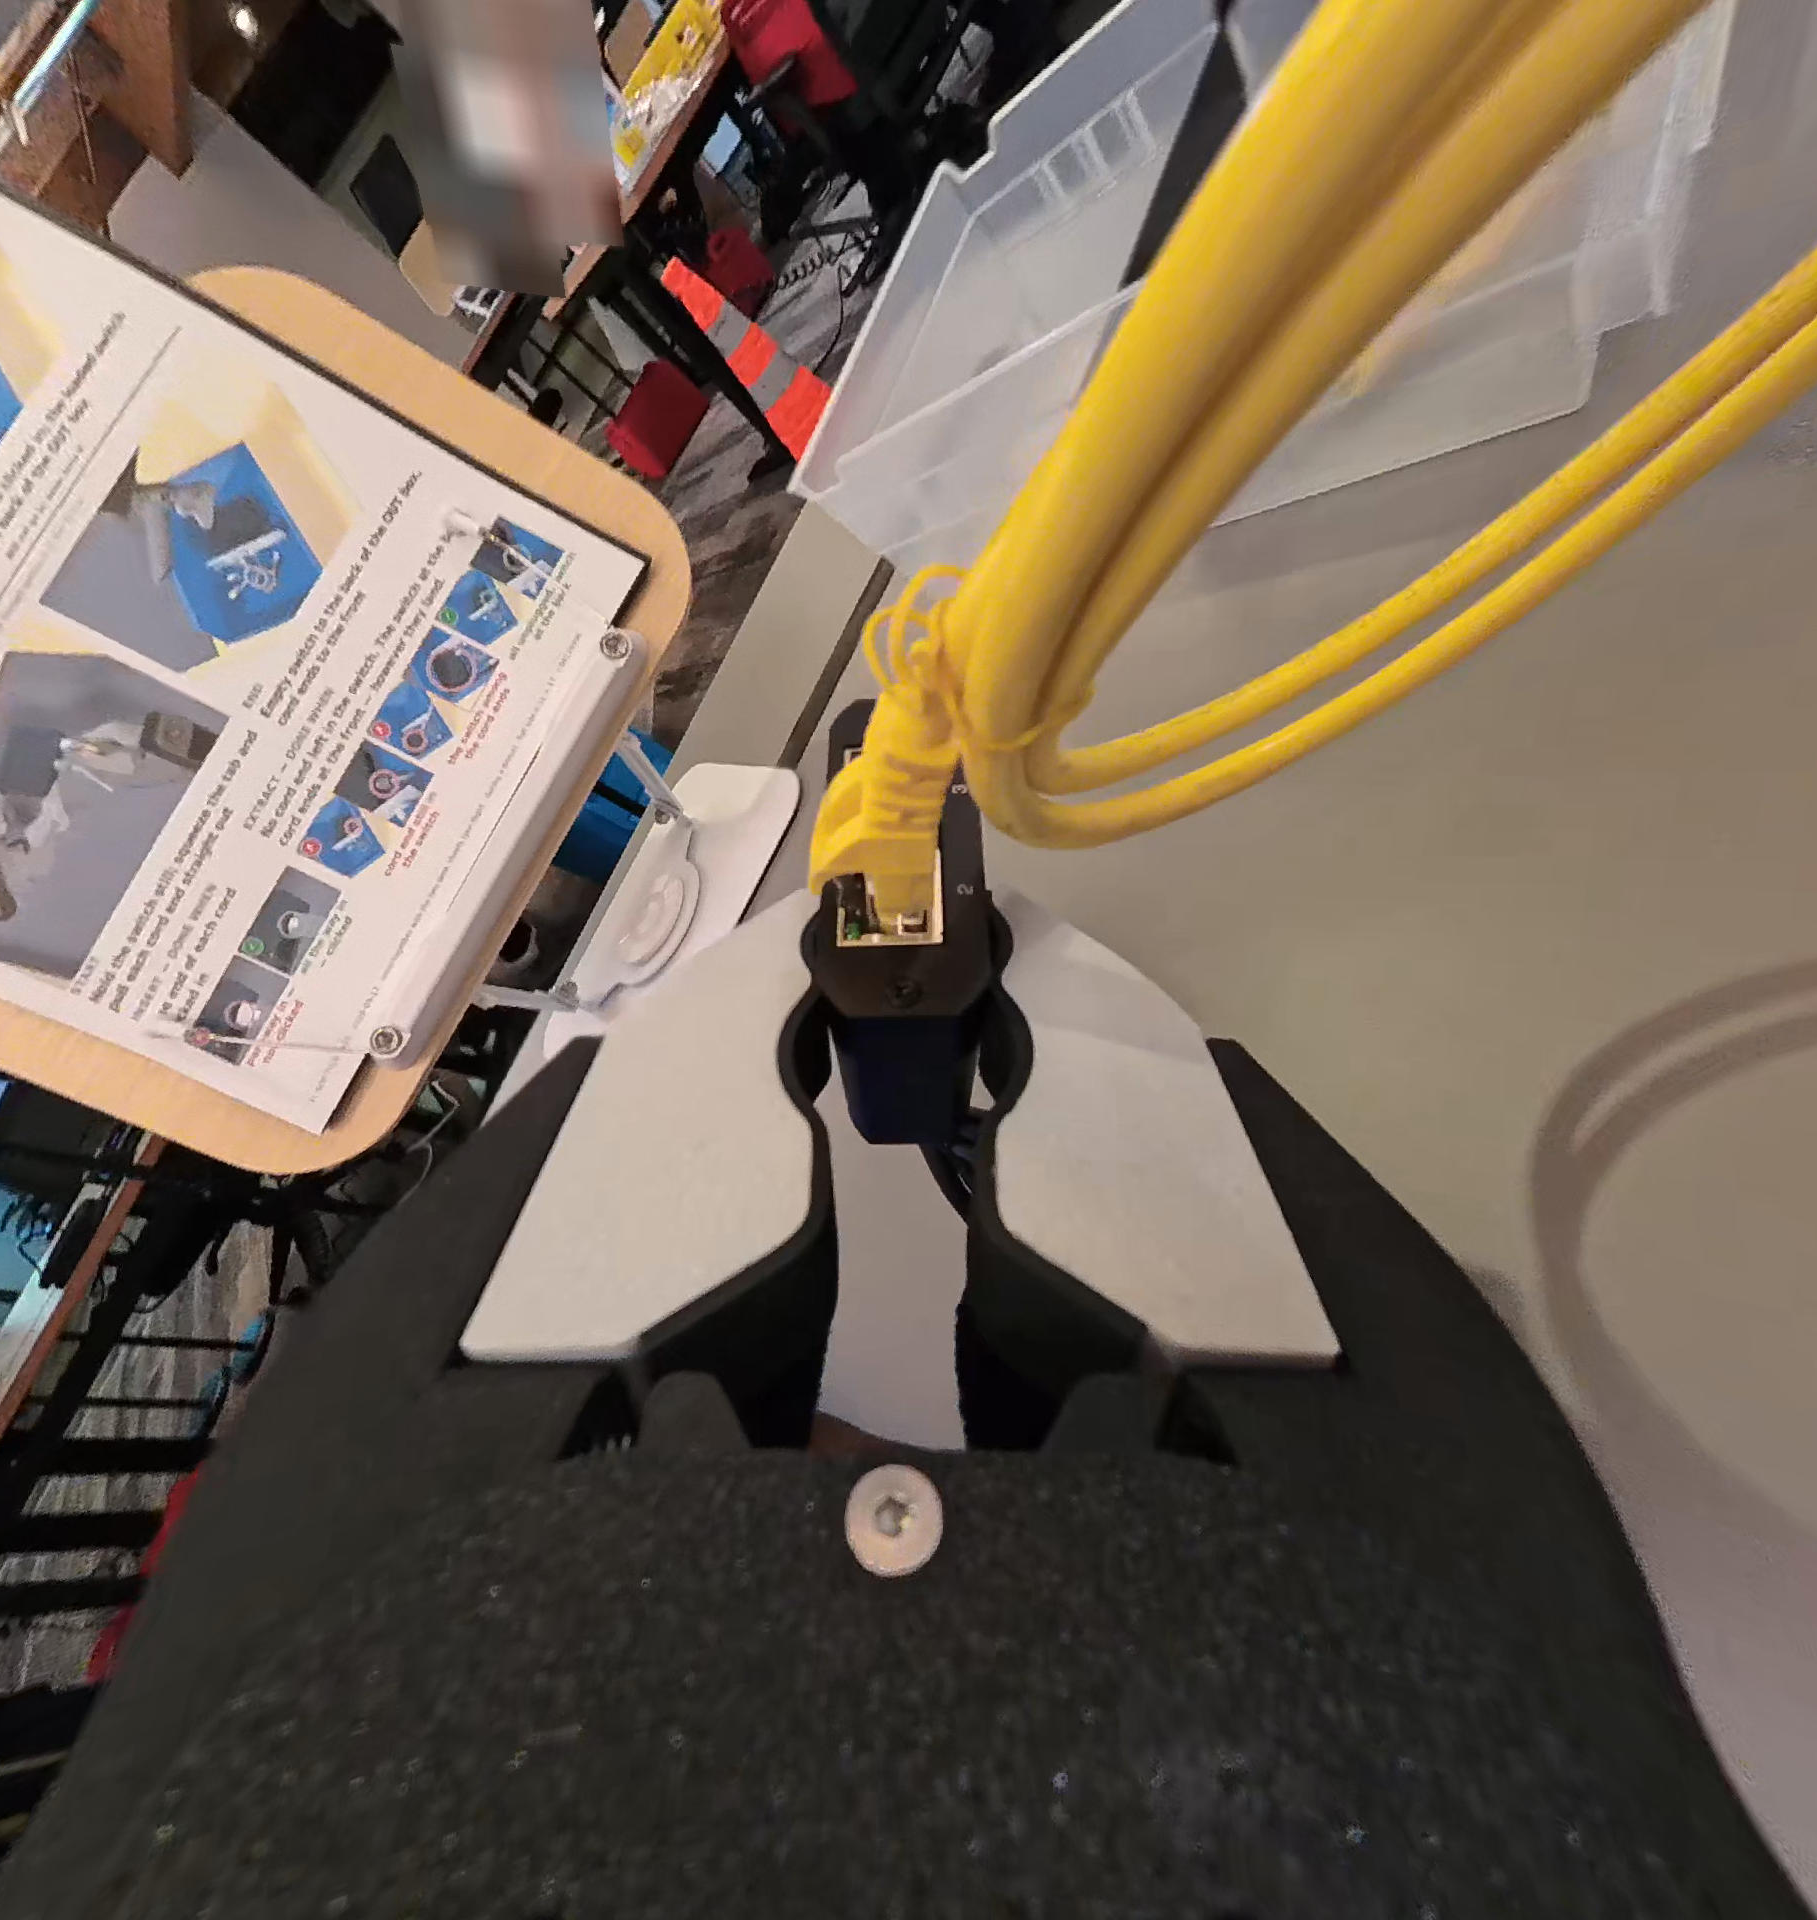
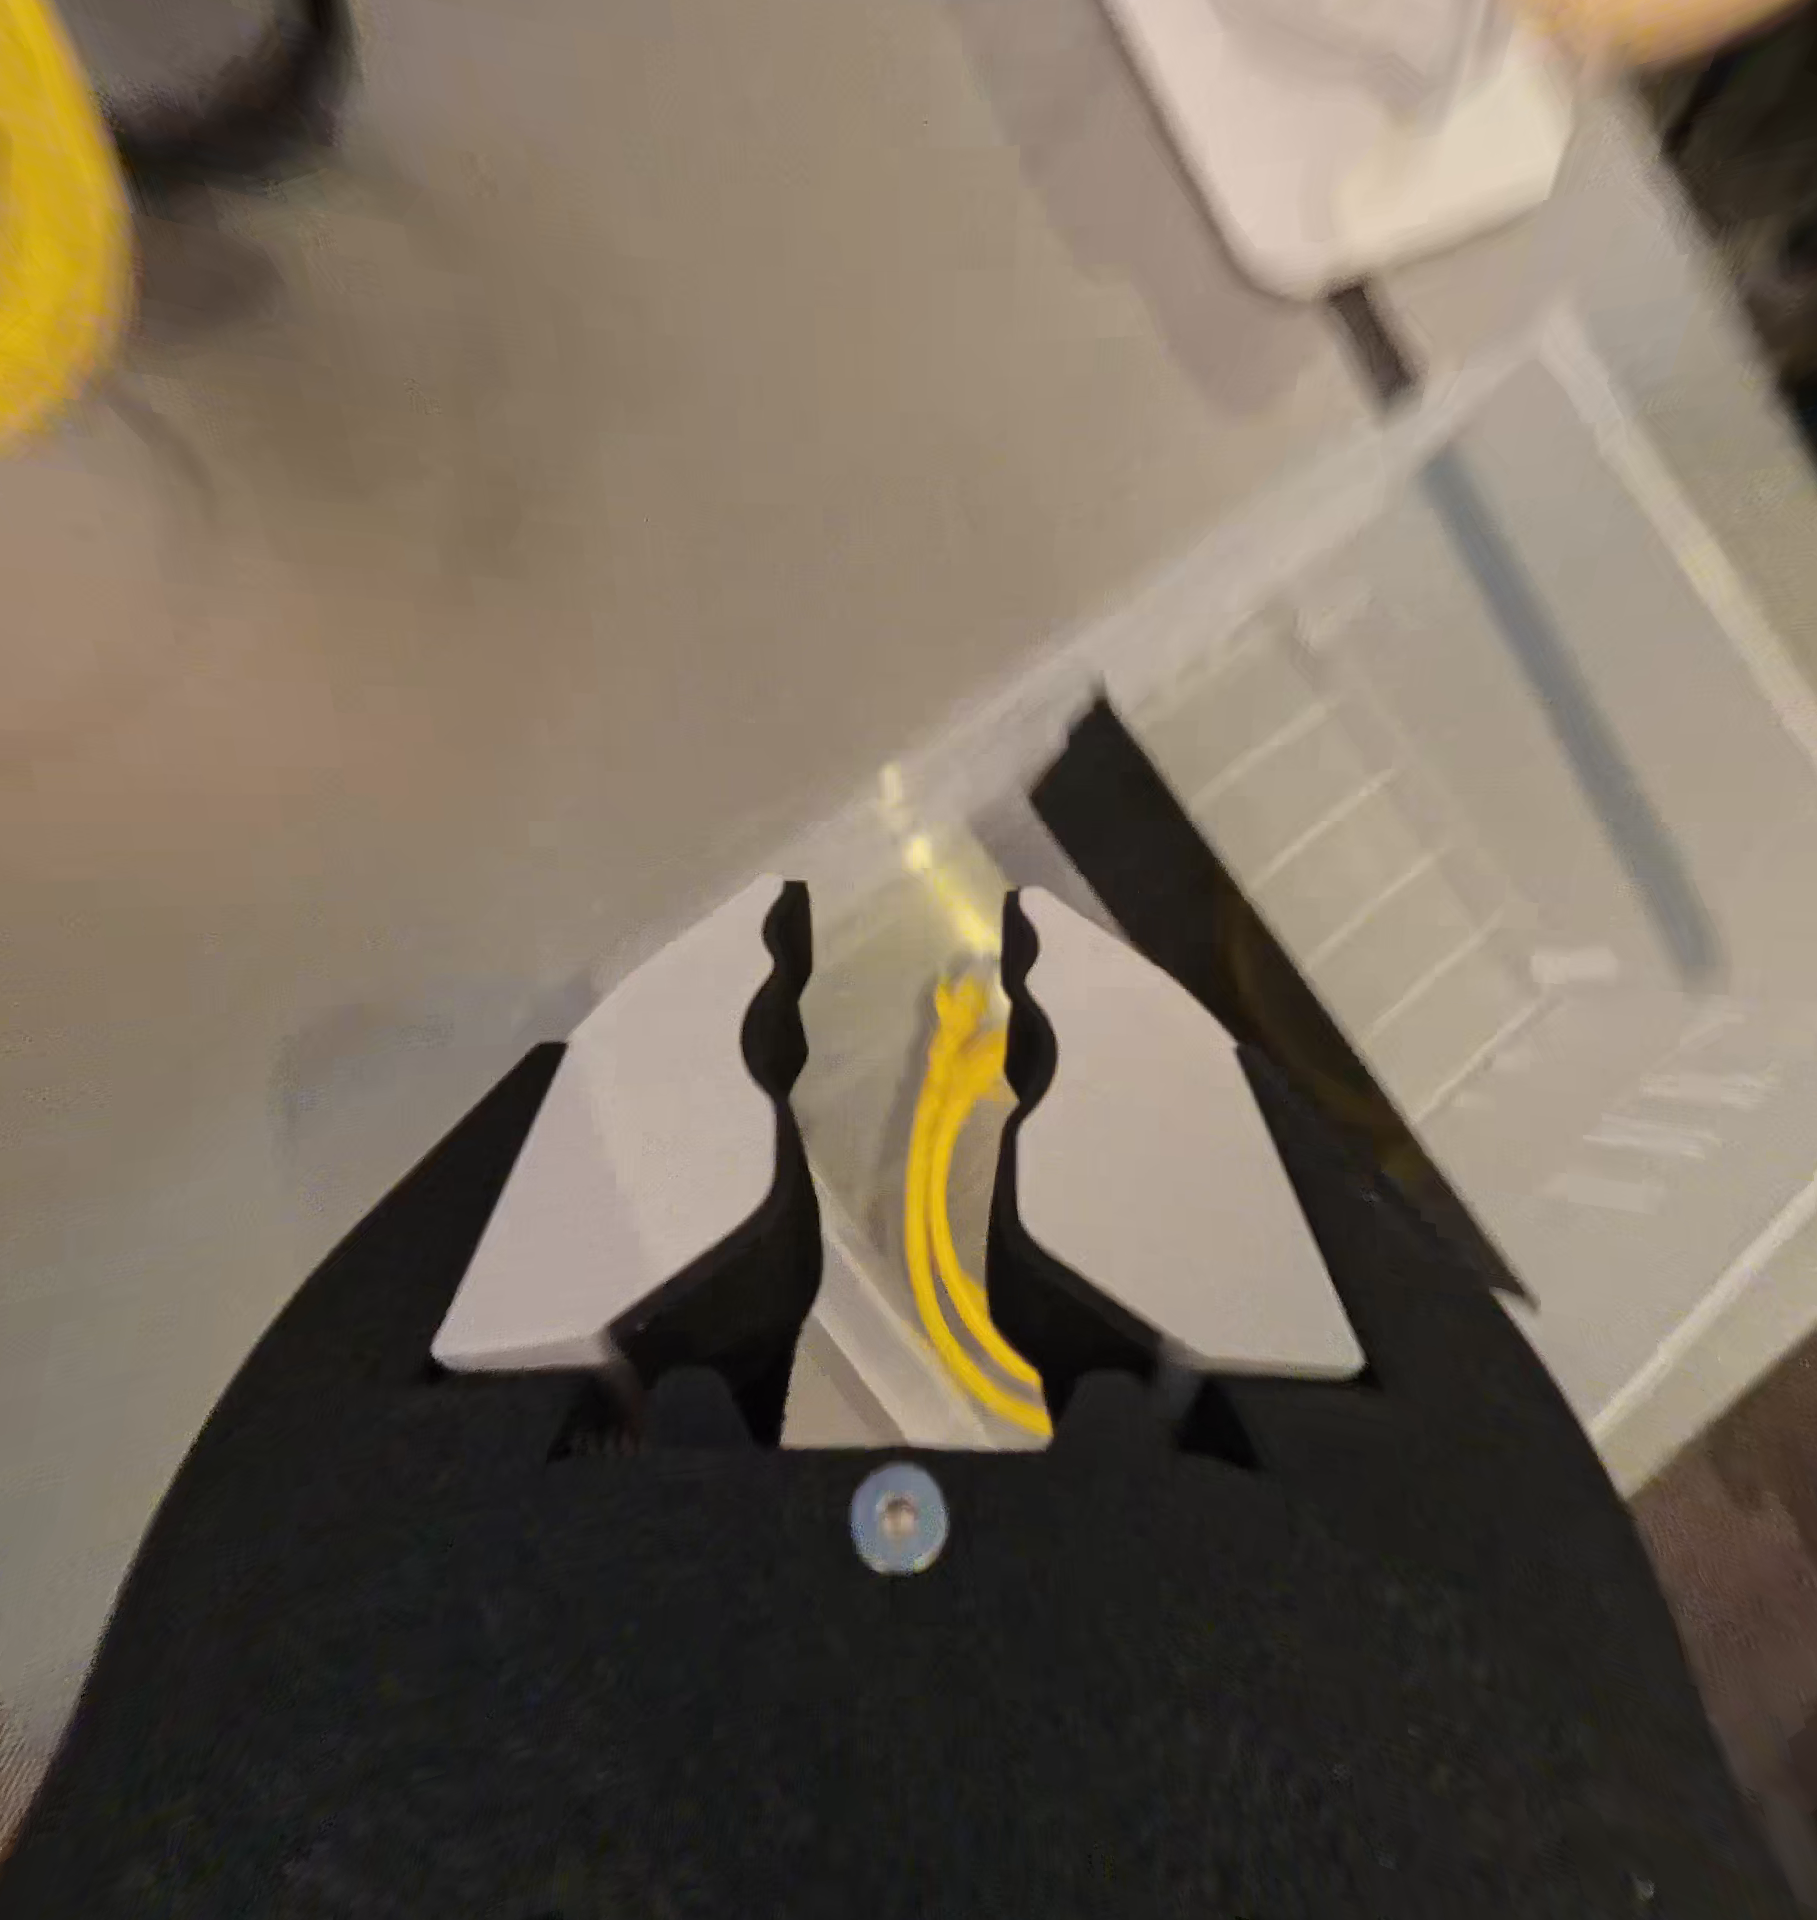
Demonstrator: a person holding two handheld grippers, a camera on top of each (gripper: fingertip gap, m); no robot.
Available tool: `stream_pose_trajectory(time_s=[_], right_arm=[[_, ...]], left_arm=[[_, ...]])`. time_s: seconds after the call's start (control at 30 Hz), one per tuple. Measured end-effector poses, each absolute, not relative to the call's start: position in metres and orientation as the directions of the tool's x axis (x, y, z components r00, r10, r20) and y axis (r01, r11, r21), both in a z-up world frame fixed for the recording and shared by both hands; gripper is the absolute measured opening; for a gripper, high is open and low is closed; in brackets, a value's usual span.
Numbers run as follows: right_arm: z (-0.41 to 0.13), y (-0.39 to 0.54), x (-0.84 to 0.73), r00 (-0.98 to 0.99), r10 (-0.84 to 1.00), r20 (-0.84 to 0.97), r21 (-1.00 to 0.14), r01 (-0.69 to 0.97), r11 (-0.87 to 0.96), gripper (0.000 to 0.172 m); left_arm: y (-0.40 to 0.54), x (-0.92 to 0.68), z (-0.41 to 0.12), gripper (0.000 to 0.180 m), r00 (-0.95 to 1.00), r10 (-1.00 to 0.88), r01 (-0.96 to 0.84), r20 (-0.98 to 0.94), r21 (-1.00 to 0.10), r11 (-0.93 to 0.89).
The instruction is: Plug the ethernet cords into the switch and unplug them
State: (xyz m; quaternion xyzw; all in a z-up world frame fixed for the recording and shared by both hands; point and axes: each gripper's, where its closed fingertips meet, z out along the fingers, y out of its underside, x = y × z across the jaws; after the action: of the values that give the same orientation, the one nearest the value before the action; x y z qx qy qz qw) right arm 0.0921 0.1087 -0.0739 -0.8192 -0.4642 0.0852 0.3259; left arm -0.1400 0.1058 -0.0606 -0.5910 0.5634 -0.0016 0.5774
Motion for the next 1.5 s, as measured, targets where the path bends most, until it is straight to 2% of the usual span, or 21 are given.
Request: stream_pose_trajectory(time_s=[0.1, 0.17, 0.33, 0.43, 0.6, 0.83, 1.27, 1.5], right_arm=[[-0.025, 0.091, 0.028, 0.438, 0.862, 0.256, -0.758, 0.644, -0.102, 0.034], [-0.018, 0.070, -0.023, 0.306, 0.920, 0.244, -0.810, 0.586, 0.019, 0.040], [-0.011, 0.042, -0.105, 0.080, 0.933, 0.352, -0.843, 0.461, 0.279, 0.031], [-0.013, 0.037, -0.126, -0.030, 0.918, 0.396, -0.808, 0.463, 0.364, 0.029], [-0.010, 0.020, -0.137, -0.147, 0.910, 0.387, -0.806, 0.426, 0.412, 0.025], [-0.015, 0.005, -0.146, -0.173, 0.886, 0.430, -0.787, 0.409, 0.462, 0.020], [-0.008, 0.004, -0.148, -0.049, 0.815, 0.578, -0.773, 0.286, 0.566, 0.014], [-0.009, 0.002, -0.148, -0.039, 0.814, 0.580, -0.766, 0.316, 0.560, 0.013]], left_arm=[[0.097, -0.132, -0.064, 0.024, 0.333, -0.714, -0.633, -0.616, -0.707, 0.315], [0.093, -0.129, -0.064, 0.024, 0.323, -0.741, -0.615, -0.590, -0.725, 0.309], [0.065, -0.118, -0.062, 0.024, 0.205, -0.825, -0.524, -0.527, -0.771, 0.363], [0.044, -0.112, -0.057, 0.024, 0.127, -0.868, -0.448, -0.481, -0.808, 0.382], [0.031, -0.112, -0.044, 0.024, 0.097, -0.885, -0.370, -0.456, -0.842, 0.393], [0.023, -0.109, -0.045, 0.024, 0.063, -0.885, -0.362, -0.461, -0.837, 0.410], [0.017, -0.107, -0.043, 0.024, 0.044, -0.919, -0.318, -0.392, -0.877, 0.359], [0.015, -0.108, -0.041, 0.024, 0.031, -0.925, -0.306, -0.379, -0.884, 0.352]])
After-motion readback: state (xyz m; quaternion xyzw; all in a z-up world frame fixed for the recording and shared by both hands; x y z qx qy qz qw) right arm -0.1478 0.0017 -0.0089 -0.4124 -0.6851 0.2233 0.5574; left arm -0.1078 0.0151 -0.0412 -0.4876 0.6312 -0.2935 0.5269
